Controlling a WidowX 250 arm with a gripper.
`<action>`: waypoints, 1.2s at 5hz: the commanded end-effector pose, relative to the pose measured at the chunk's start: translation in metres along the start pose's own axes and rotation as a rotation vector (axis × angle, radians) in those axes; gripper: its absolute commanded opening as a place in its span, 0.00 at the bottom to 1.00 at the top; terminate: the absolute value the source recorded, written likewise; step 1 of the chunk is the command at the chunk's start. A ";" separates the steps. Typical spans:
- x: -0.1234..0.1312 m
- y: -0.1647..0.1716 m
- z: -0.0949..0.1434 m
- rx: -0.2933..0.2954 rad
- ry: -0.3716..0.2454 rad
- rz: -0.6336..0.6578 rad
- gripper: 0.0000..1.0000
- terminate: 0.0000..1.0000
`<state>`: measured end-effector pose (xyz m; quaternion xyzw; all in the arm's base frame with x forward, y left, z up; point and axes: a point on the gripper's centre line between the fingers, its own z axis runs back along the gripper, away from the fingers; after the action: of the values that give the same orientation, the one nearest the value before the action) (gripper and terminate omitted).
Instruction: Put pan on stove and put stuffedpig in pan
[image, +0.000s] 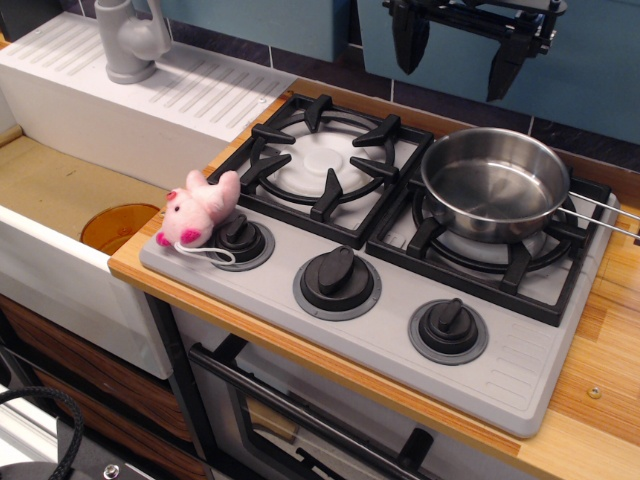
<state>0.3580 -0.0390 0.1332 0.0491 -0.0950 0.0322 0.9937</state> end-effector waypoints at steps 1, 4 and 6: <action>0.000 0.000 0.000 0.000 0.000 0.000 1.00 0.00; -0.001 0.001 -0.047 -0.056 -0.077 -0.006 1.00 0.00; -0.010 0.000 -0.056 -0.064 -0.092 0.009 1.00 0.00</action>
<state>0.3522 -0.0336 0.0575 0.0214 -0.1134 0.0323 0.9928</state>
